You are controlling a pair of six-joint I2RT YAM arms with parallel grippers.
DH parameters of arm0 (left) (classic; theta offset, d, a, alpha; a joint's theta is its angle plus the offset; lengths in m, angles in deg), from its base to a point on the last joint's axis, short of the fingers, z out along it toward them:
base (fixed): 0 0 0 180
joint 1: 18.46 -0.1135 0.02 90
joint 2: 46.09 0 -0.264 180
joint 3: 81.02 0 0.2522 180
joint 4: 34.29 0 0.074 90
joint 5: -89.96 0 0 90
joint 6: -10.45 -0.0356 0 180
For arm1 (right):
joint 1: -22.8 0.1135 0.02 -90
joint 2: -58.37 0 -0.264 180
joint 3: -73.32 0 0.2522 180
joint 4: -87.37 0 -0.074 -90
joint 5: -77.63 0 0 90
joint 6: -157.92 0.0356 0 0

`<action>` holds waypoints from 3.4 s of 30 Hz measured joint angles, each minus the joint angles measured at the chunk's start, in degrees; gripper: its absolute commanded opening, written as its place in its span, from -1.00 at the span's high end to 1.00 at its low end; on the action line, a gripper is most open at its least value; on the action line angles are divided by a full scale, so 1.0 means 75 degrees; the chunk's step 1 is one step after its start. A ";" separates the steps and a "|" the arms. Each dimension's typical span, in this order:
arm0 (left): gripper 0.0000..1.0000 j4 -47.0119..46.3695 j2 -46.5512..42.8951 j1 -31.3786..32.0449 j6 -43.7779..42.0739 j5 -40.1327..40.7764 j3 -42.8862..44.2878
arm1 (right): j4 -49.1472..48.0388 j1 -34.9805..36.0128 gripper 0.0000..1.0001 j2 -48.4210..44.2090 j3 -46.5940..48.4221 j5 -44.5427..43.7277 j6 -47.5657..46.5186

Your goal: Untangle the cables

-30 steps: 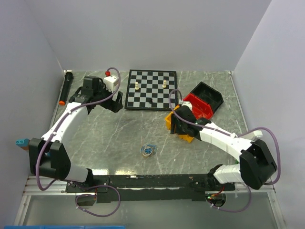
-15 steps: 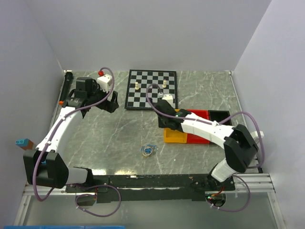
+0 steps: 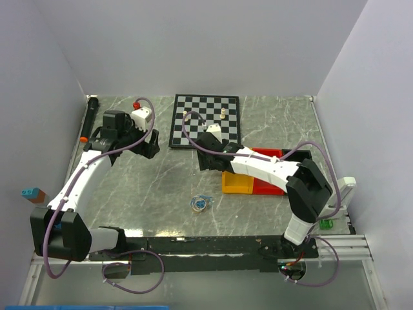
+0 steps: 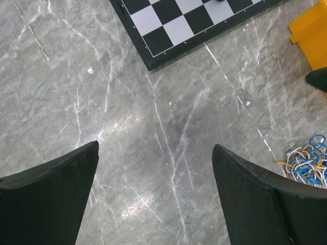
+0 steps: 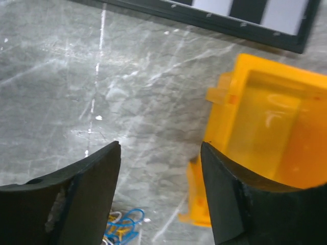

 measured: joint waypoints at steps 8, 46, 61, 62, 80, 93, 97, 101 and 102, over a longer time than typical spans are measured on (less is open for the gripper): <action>-0.93 -0.0006 -0.0015 0.0003 0.0012 -0.0026 -0.0035 | 0.0329 -0.0268 -0.34 -0.0595 -0.0070 -0.0405 -0.0178; -0.93 -0.0152 -0.0274 0.0000 0.0437 -0.0038 -0.0571 | 0.1020 0.0592 0.50 0.2486 0.3075 0.0227 0.0146; -0.93 -0.0326 -0.0376 -0.0041 0.0595 0.0023 -0.0950 | 0.1084 0.0810 -0.18 0.4127 0.5896 0.1408 -0.0140; -0.93 -0.0303 -0.0425 -0.0076 0.0592 0.0108 -0.0962 | 0.1052 0.0813 -0.24 0.4124 0.5896 0.1445 -0.0239; -0.93 -0.0198 -0.0437 0.0122 0.0487 -0.0755 -0.1026 | -0.0831 0.0329 -0.11 -0.2174 -0.0711 0.1597 -0.0819; -0.93 -0.0085 -0.0475 0.2092 -0.0490 -0.1501 -0.1536 | -0.2369 0.0667 -0.22 -0.2847 -0.4185 0.3468 -0.1174; -0.93 -0.0090 -0.0128 0.2702 -0.0632 -0.1600 -0.1792 | -0.2882 0.0667 -0.25 -0.2847 -0.4470 0.3494 -0.1125; -0.93 -0.0114 0.0291 0.3325 -0.0647 -0.1609 -0.1979 | -0.3357 0.0667 -0.20 -0.2850 -0.4806 0.3497 -0.1032; -0.93 -0.0140 0.0411 0.3459 -0.0641 -0.1609 -0.1993 | -0.3418 0.0667 -0.18 -0.2850 -0.4873 0.3497 -0.1008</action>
